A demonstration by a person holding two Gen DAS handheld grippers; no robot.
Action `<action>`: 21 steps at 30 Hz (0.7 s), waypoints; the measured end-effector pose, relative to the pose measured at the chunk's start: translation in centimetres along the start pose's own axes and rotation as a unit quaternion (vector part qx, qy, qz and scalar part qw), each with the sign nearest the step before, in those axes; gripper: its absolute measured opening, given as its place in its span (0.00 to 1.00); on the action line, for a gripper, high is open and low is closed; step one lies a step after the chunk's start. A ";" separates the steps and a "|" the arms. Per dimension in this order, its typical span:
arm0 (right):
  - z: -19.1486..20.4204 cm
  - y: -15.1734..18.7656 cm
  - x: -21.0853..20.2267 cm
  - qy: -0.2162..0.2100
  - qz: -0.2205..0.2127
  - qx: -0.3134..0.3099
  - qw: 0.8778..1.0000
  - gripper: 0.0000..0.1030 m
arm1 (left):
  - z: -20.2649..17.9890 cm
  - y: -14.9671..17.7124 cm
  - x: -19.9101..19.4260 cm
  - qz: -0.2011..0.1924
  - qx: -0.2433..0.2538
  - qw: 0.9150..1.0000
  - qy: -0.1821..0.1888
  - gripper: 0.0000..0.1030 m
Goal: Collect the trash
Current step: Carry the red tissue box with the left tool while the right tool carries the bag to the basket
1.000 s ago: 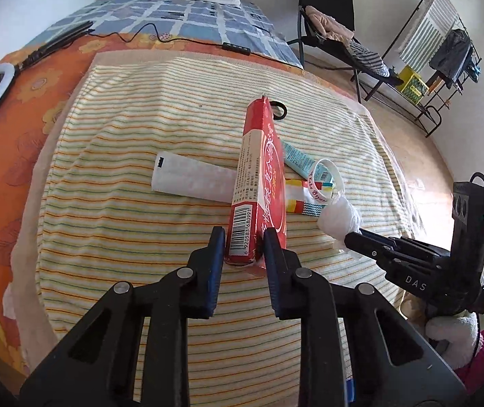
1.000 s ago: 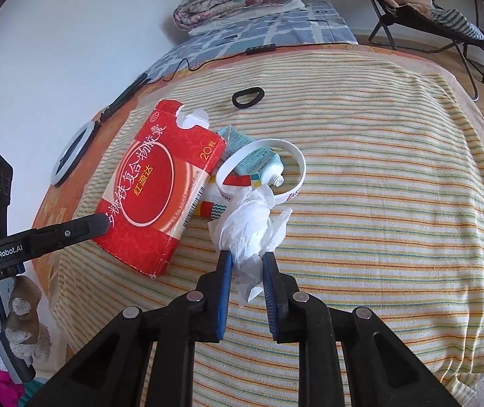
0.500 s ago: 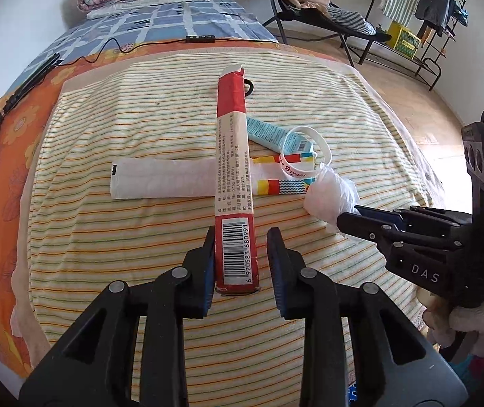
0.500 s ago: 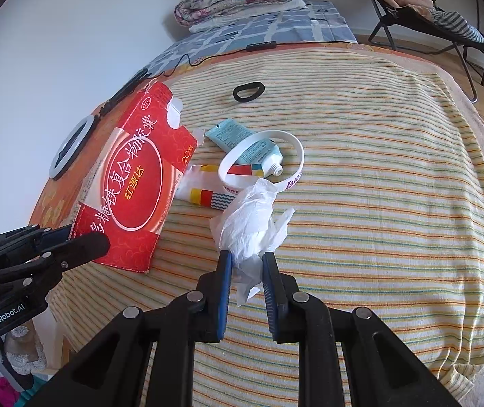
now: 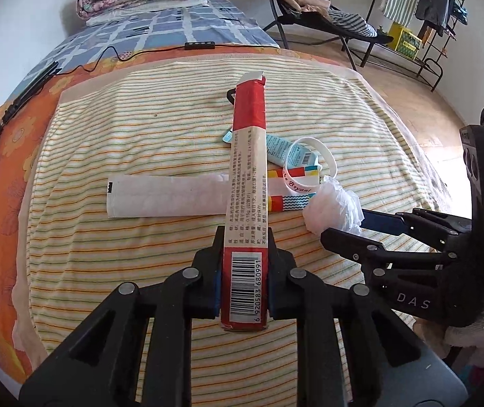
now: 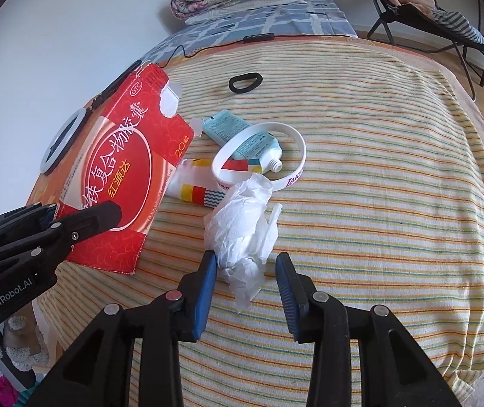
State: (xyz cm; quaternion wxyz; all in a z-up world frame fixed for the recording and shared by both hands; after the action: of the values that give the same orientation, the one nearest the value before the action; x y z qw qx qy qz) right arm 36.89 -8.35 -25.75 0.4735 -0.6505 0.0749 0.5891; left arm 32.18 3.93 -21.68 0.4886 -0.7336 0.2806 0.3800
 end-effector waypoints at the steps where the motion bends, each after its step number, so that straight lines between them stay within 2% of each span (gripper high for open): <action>1: 0.1 -0.2 0.0 0.002 -0.002 -0.002 1.000 0.52 | 0.0 0.0 -0.1 -0.001 -0.001 1.000 0.000 0.17; 4: 0.3 -0.6 0.5 0.000 -0.003 -0.009 1.000 0.52 | 0.3 -0.1 -0.6 -0.004 -0.007 1.000 0.000 0.16; 5: 0.4 -0.7 0.7 -0.004 -0.004 -0.010 1.000 0.49 | 0.5 -0.1 -0.9 -0.006 -0.009 1.000 0.001 0.16; 6: 0.5 -0.7 0.9 -0.008 -0.005 -0.010 1.000 0.44 | 0.6 -0.1 -1.2 -0.007 -0.011 1.000 0.001 0.16; 7: 0.6 -0.7 1.0 -0.012 -0.004 -0.009 1.000 0.27 | 0.7 0.0 -1.5 -0.008 -0.013 1.000 0.002 0.16; 9: 0.8 -0.7 0.8 -0.012 -0.008 -0.012 1.000 0.26 | 1.1 0.1 -2.1 -0.011 -0.018 1.000 0.002 0.16; 10: 1.0 -0.7 0.6 -0.011 -0.010 -0.016 1.000 0.22 | 1.2 0.2 -2.5 -0.012 -0.021 1.000 0.003 0.16; 21: 3.6 0.7 -4.6 -0.025 -0.030 -0.034 0.999 0.20 | 2.3 3.9 -8.7 -0.028 -0.036 0.999 0.011 0.16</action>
State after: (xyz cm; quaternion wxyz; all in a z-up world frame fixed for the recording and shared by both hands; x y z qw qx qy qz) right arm 32.60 -8.30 -21.71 0.4703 -0.6530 0.0236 0.5932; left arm 23.61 4.96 -16.94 0.4692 -0.7622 0.2520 0.3680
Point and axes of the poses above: each gripper's, at about its wrist camera, not at the fingertips, and x roughly the way its jaws point, z to its left, y to its underside, the point moved 10 cm from there along x, roughly the way its jaws point, and after that the axes turned 14 degrees about -x, right-handed, at the moved point
